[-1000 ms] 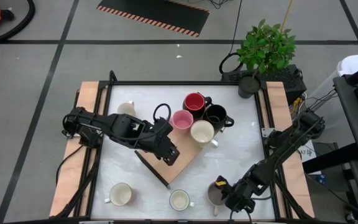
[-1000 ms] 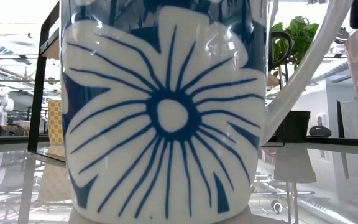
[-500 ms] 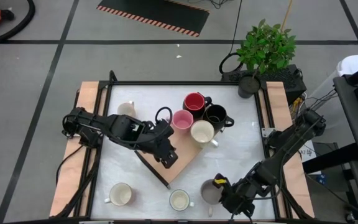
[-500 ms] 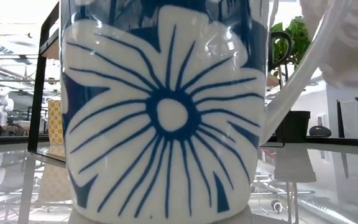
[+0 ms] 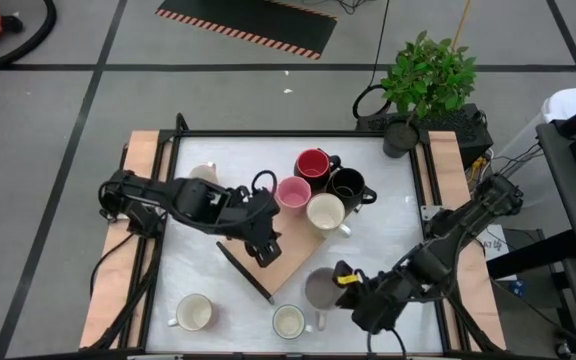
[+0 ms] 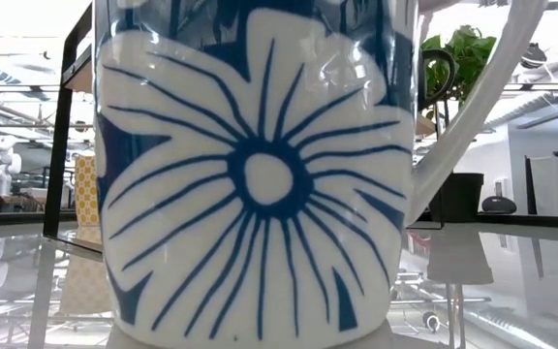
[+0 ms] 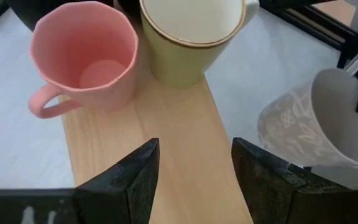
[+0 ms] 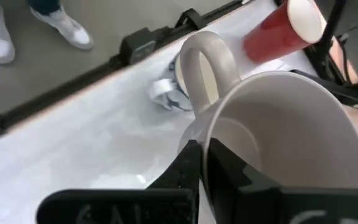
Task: Place coffee mugs
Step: Put the gray mug on top of the shelf
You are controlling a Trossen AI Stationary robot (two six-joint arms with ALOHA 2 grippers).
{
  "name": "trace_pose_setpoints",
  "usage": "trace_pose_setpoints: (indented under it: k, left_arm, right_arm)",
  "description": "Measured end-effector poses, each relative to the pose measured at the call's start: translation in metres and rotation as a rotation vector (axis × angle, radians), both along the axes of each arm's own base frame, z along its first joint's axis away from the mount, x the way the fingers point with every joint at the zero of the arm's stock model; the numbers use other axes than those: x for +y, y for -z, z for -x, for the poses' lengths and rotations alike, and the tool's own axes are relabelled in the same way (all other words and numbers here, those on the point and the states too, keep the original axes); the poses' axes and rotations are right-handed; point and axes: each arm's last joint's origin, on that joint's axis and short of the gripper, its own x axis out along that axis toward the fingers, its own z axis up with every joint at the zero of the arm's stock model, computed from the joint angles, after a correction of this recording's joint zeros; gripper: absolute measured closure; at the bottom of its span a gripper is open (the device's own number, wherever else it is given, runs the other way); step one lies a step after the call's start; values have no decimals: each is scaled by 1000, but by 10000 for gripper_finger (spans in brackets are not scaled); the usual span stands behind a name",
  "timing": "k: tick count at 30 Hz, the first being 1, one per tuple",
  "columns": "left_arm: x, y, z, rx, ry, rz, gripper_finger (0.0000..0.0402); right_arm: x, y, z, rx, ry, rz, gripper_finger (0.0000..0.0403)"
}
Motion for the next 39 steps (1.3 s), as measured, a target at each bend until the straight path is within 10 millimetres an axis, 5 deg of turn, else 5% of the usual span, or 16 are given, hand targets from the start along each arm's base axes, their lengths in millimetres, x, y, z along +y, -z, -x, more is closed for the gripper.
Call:
trace_pose_setpoints:
  k: [13,39]
  left_arm:
    - [5,-7,6,-24,-24,21,195]
    - [5,-7,5,-41,-95,61,195]
  right_arm:
    - [-41,-2,-30,-81,-102,160,401]
    - [-107,1,-53,-30,-260,170,387]
